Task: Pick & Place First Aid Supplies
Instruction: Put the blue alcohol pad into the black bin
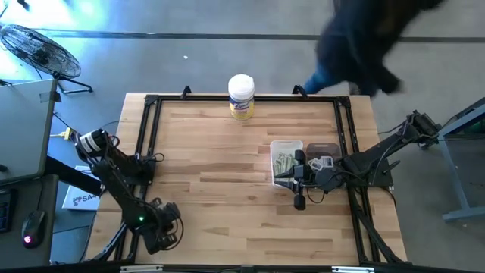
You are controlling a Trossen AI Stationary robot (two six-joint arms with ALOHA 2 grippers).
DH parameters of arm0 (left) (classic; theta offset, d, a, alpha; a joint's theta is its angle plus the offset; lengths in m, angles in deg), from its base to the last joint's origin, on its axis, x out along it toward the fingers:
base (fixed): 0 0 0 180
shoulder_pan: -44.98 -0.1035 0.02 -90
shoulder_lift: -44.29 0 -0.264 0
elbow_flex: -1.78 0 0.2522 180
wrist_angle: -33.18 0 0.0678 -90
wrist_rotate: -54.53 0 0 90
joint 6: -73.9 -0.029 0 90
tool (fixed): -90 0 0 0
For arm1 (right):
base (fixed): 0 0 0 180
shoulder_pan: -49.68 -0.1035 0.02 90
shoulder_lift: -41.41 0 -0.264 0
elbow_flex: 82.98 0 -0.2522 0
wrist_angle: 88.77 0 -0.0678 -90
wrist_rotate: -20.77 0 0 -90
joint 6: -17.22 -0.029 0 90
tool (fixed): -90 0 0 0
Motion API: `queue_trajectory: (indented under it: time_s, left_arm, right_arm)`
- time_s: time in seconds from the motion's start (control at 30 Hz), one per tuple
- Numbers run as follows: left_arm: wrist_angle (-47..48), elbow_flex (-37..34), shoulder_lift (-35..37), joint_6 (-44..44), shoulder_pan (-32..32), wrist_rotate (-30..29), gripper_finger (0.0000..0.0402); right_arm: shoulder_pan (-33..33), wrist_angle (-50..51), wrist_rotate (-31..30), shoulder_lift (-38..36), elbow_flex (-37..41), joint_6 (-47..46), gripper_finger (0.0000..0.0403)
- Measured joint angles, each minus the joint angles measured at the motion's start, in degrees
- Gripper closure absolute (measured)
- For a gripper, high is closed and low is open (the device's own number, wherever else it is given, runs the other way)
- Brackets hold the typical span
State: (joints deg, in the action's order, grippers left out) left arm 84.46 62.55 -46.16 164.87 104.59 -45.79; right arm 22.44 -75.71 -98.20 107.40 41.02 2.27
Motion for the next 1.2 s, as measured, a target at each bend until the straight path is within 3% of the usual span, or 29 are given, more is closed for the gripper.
queue_trajectory:
  time_s: [0.17, 0.4, 0.63, 0.93, 1.03, 1.2]
  left_arm:
    - [-0.1, 2.5, 0.0, -4.6, -0.8, -6.3, 0.0373]
    - [-2.7, 2.5, 0.0, -12.9, -5.9, -7.6, 0.0382]
    - [-17.0, 2.5, 0.1, -31.2, -11.7, -13.7, 0.0399]
    - [-40.4, 2.6, 0.2, -58.4, -16.5, -16.9, 0.0401]
    - [-46.3, 2.6, 0.2, -62.9, -17.9, -15.3, 0.0401]
    - [-52.6, 2.6, 0.2, -67.2, -19.3, -12.2, 0.0401]
  right_arm:
    - [0.0, 0.0, -0.1, 0.0, 0.0, 0.0, 0.0331]
    - [0.0, 0.0, -0.1, 0.0, 0.0, 0.0, 0.0331]
    - [0.0, -1.0, 3.2, 0.7, 0.0, 3.4, 0.0331]
    - [0.7, -26.0, 18.2, 15.7, -0.9, 24.0, 0.0321]
    - [1.5, -26.7, 21.9, 20.9, -4.9, 25.1, 0.0294]
    - [1.8, -22.1, 22.5, 28.7, -13.1, 27.7, 0.0242]
